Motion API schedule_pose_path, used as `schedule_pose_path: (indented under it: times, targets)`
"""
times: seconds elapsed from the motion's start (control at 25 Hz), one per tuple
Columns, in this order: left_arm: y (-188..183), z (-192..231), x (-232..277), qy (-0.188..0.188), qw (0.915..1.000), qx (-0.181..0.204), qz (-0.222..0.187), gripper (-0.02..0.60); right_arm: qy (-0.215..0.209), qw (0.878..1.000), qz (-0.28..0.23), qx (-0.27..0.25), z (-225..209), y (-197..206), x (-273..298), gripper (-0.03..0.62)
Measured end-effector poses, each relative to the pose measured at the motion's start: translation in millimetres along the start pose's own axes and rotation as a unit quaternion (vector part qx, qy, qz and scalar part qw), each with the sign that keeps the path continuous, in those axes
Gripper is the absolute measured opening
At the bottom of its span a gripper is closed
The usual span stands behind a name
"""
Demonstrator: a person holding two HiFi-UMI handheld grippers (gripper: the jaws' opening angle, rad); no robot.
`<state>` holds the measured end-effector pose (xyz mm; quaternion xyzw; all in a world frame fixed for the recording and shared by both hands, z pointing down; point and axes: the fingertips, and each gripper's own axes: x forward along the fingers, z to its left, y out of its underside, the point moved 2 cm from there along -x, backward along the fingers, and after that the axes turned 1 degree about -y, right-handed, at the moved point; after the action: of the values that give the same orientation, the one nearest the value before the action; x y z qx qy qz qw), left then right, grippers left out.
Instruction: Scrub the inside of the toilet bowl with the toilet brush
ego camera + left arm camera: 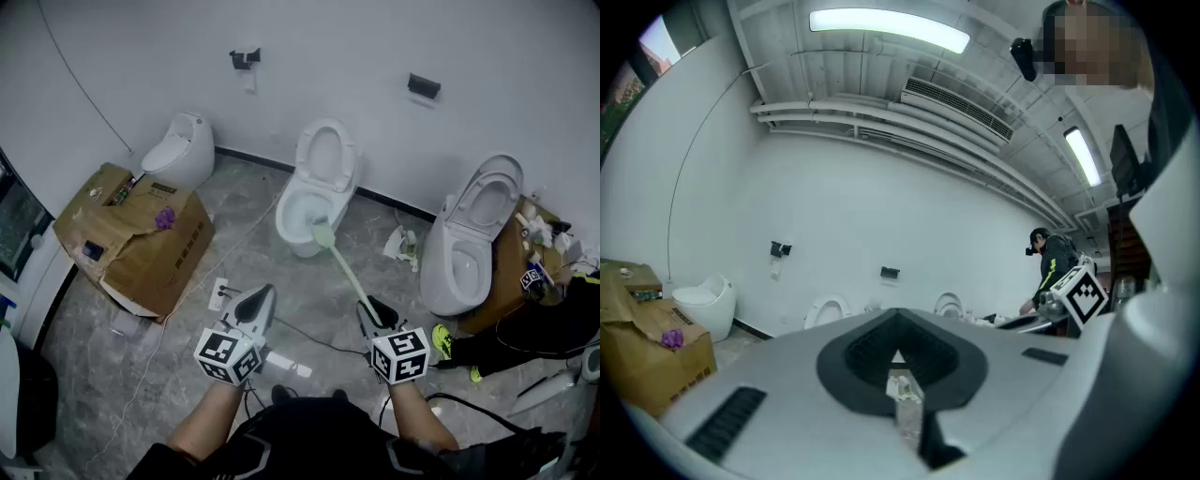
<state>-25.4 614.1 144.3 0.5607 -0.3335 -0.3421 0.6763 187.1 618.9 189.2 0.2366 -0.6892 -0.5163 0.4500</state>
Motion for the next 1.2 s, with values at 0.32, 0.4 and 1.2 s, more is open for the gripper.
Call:
schedule_pose_path:
  times: [0.32,0.4,1.2]
  targets:
    - [-4.0,3.9,-3.7,-0.004,1.0000,0.008,-0.004,0.008,-0.001,1.000,0.002,-0.002,4.6,-1.3,3.0,0.092]
    - [-4.7,4.6,-4.3,-0.003,1.0000,0.008,-0.004,0.008,0.001,1.000,0.002,-0.001,4.9,-2.3,3.2,0.092]
    - [-1.7,73.6,-29.4,0.003,1.0000,0.002,-0.009,0.008,0.029,0.999,0.002,0.029,32.5,-8.4,49.3,0.092]
